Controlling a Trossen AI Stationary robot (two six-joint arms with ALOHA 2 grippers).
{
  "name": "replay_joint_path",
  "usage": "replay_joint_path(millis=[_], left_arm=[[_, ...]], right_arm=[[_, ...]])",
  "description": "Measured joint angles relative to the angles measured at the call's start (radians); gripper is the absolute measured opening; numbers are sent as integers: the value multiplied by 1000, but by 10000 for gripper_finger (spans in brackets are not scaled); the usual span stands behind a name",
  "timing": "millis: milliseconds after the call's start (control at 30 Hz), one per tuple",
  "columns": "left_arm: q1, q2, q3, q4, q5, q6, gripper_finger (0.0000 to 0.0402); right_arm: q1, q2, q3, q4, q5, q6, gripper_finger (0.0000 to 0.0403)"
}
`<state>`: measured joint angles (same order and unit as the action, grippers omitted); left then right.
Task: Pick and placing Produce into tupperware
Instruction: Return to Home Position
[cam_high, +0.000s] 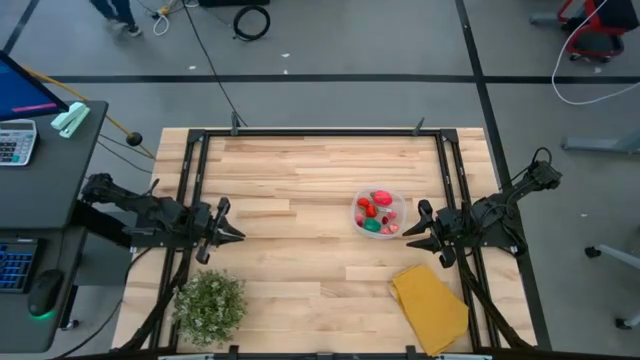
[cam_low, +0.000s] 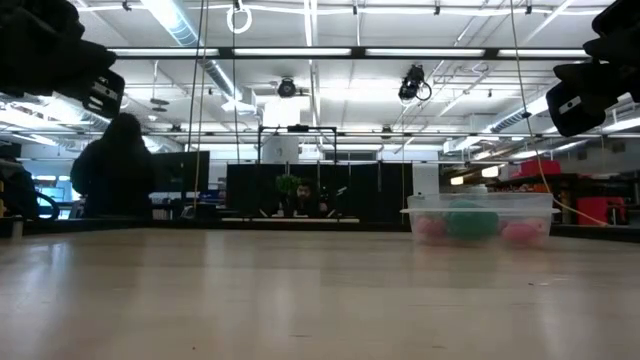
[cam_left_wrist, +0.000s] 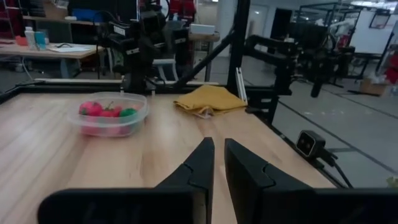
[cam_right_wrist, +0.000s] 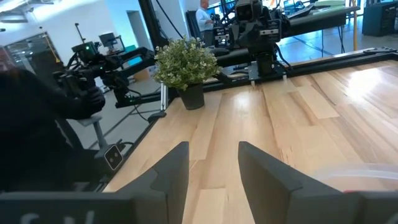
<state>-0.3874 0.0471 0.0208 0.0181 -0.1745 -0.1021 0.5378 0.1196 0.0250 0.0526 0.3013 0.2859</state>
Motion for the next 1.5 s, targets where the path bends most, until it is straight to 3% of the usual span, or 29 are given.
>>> replay_joint_path(millis=[1133,1500], left_arm=[[0,4,-4,35,-5,-17,44],[48,-46,-4,42,-4,-18,51]], right_arm=[[0,0,0,0,0,0,146],[0,0,0,-1,0,0,146]])
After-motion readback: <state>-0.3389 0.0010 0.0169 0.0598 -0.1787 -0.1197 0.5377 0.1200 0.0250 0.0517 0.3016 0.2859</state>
